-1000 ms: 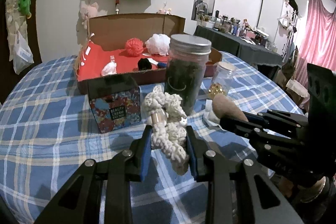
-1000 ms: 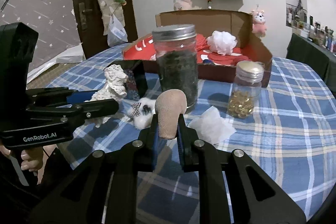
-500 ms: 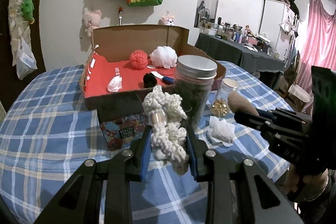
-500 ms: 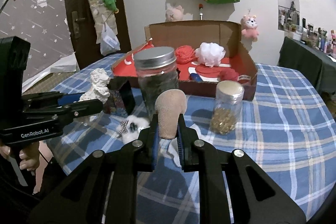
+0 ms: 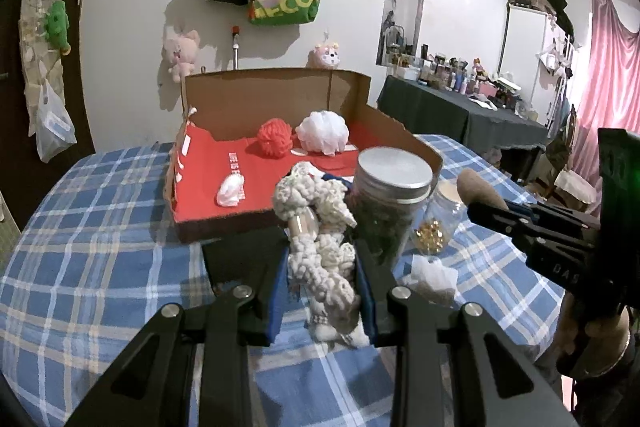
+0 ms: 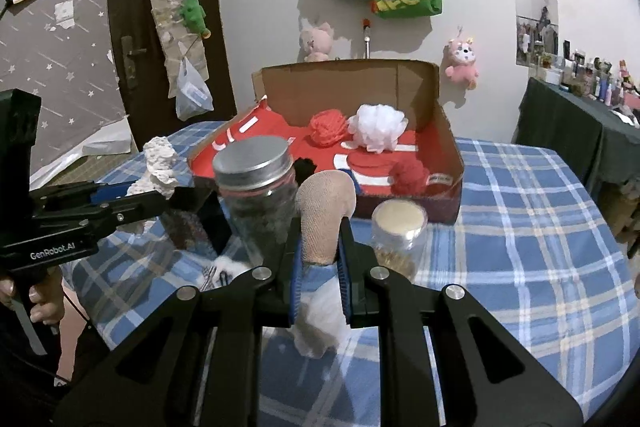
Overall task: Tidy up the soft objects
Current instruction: 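Carry the rope toy and beige pad into the box and lower them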
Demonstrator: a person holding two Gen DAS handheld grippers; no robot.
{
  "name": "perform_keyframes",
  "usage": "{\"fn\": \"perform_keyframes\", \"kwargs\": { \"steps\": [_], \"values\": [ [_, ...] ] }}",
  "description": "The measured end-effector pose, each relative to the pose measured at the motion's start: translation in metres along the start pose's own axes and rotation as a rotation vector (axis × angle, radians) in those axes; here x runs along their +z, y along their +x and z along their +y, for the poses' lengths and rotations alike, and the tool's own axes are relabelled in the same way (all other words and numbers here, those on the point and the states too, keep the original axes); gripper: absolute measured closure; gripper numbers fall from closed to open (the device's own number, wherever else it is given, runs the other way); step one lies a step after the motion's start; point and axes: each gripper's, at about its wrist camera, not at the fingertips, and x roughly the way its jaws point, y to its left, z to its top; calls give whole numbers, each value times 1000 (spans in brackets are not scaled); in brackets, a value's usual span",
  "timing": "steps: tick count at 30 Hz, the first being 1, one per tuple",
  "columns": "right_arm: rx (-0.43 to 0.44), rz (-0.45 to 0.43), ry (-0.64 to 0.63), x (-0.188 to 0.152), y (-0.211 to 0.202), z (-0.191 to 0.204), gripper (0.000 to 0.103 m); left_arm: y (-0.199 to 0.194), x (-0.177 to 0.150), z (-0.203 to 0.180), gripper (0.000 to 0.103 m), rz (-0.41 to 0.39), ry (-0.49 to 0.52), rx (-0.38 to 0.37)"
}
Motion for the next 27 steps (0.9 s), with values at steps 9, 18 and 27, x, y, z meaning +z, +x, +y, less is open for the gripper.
{"fn": "perform_keyframes", "kwargs": {
  "steps": [9, 18, 27],
  "values": [
    [-3, -9, -10, 23, 10, -11, 89, 6, 22, 5, 71, -17, 11, 0],
    [-17, 34, -68, 46, 29, -23, 88, 32, 41, 18, 71, 45, 24, -35],
    [-4, 139, -150, 67, 61, -37, 88, 61, 57, 33, 71, 146, 57, -75]
  ]
}}
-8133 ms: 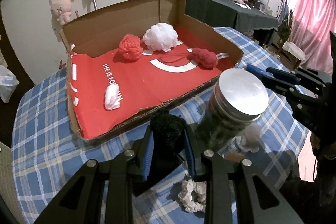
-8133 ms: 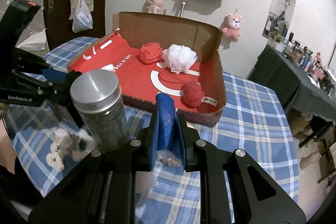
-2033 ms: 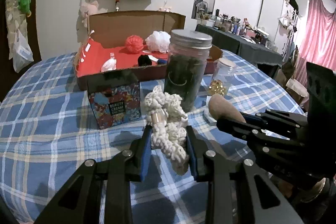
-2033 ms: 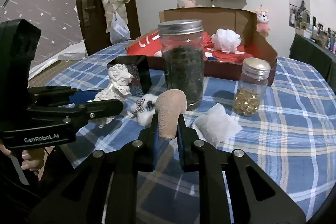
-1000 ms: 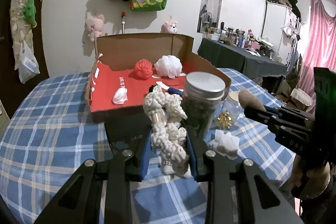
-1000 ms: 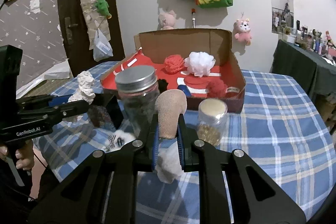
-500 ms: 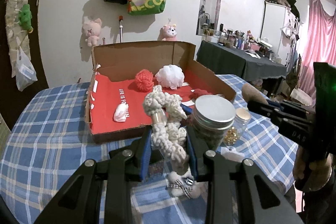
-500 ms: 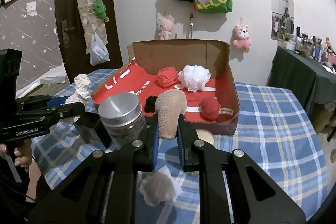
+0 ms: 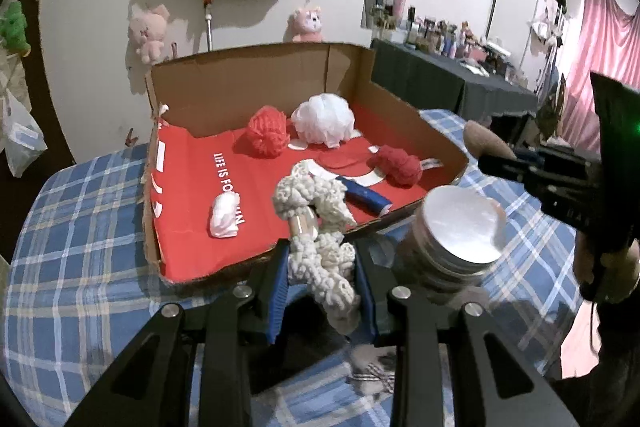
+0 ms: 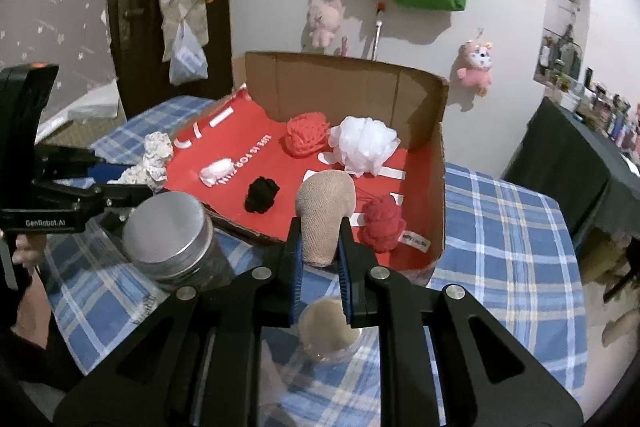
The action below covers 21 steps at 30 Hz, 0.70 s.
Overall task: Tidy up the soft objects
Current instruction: 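Carry the rope toy and beige pad into the box and lower them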
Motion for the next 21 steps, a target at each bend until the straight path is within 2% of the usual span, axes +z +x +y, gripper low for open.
{"fn": "perform_keyframes", "kwargs": {
  "steps": [6, 11, 16, 21],
  "values": [
    [61, 108, -33, 17, 35, -13, 88, 22, 16, 10, 71, 81, 30, -34],
    [102, 217, -45, 29, 71, -24, 88, 52, 31, 26, 70, 180, 29, -57],
    [151, 323, -40, 40, 106, -34, 88, 82, 43, 36, 70, 262, 44, -33],
    [164, 409, -52, 47, 139, -38, 88, 113, 55, 44, 70, 333, 45, -44]
  ]
}}
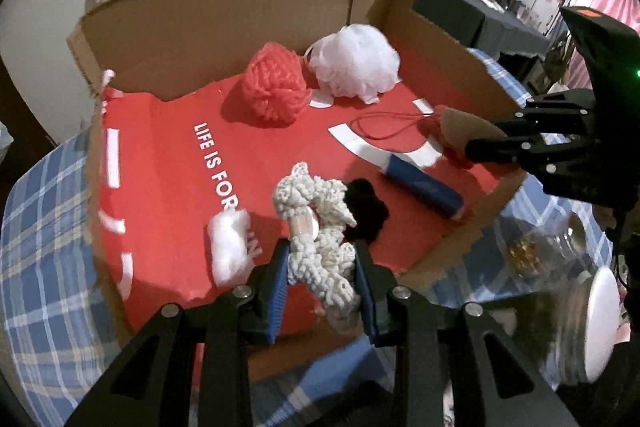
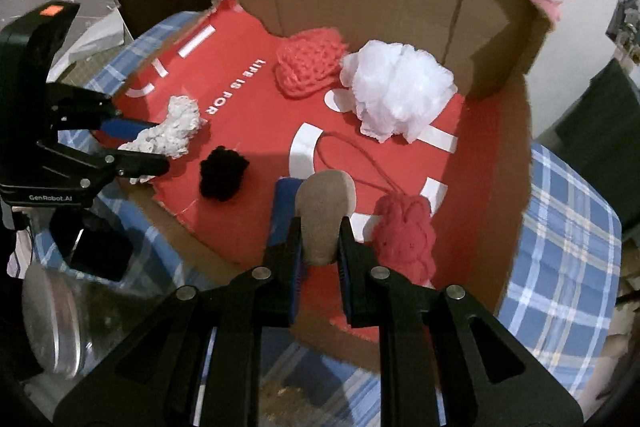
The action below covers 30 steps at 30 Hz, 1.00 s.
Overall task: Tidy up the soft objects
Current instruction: 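Carry the rope toy and beige pad into the box and lower them, then open both tools to release the rope toy and pad, then withdraw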
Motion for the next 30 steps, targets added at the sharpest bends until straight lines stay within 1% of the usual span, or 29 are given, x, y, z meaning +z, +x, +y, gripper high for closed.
{"fn": "perform_keyframes", "kwargs": {
  "steps": [3, 8, 14, 22, 27, 29, 30],
  "values": [
    [0, 27, 4, 7, 10, -3, 88, 11, 13, 4, 70, 34, 3, -1],
    [-18, 67, 13, 18, 28, -10, 88, 25, 33, 9, 70, 65, 17, 14],
    [-40, 81, 44, 28, 40, -20, 87, 47, 49, 11, 70, 100, 44, 57],
    [-45, 110, 59, 34, 51, -27, 86, 58, 56, 19, 68, 111, 28, 59],
    [-48, 120, 62, 36, 53, -29, 84, 58, 55, 23, 67, 113, 21, 59],
    [-56, 124, 59, 40, 58, -25, 84, 57, 54, 26, 63, 105, 20, 69],
    [-56, 124, 56, 40, 59, -24, 82, 59, 54, 26, 62, 106, 19, 63]
  ]
}}
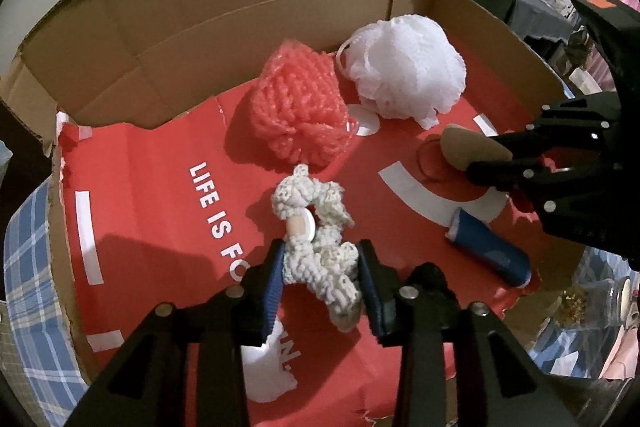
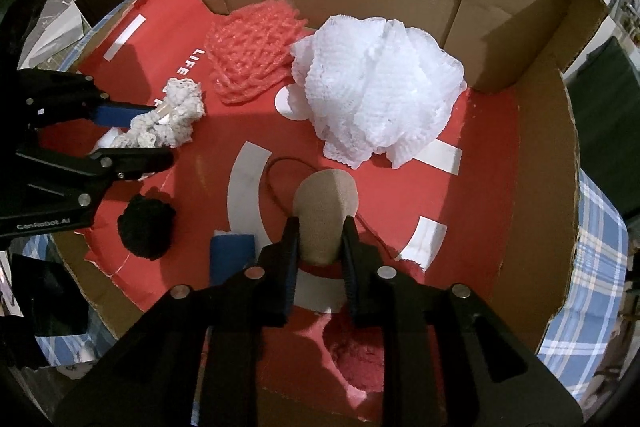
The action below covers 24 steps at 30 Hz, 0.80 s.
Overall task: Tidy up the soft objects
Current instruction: 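Open both tools to release the rope toy and pad, then withdraw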
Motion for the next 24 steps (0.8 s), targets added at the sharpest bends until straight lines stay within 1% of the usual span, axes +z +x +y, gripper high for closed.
{"fn": "perform_keyframes", "kwargs": {
  "steps": [2, 3, 4, 5, 6, 7, 8, 10, 12, 16, 19, 20, 22, 24],
  "values": [
    [-9, -3, -6, 1, 0, 2, 77, 0, -1, 2, 59, 0, -3, 1],
    [-16, -8, -9, 1, 1, 3, 71, 0, 0, 2, 56, -3, -5, 8],
    [-24, -12, -10, 1, 1, 5, 65, -1, -1, 2, 55, -7, -6, 8],
    [-33, -19, -9, 1, 0, 5, 47, -2, -1, 3, 53, -8, -6, 5],
    [-36, -31, -12, 1, -2, 6, 44, -3, -1, 3, 50, -11, -7, 7],
    [-39, -36, -15, 2, -4, 6, 44, -5, -1, 5, 48, -16, -9, 11],
    [-45, -38, -14, 2, -6, 7, 44, -6, -1, 5, 43, -20, -10, 14],
    [-51, -48, -6, 3, -10, 7, 44, -10, -1, 7, 40, -27, -11, 11],
    [-53, -58, -3, 2, -16, 8, 44, -17, 1, 8, 33, -42, -13, 17],
    [-46, -88, 17, -4, -34, 11, 44, -31, -1, 8, 32, -69, -24, 24],
    [-38, -127, 31, -7, -55, 13, 44, -48, -8, 13, 25, -94, -42, 27],
    [-39, -140, 36, -10, -62, 14, 44, -56, -11, 14, 23, -110, -51, 24],
    [-37, -179, 55, -17, -81, 16, 43, -69, -18, 14, 23, -140, -65, 27],
    [-39, -217, 69, -27, -98, 18, 41, -81, -25, 16, 21, -171, -79, 37]
  ]
}}
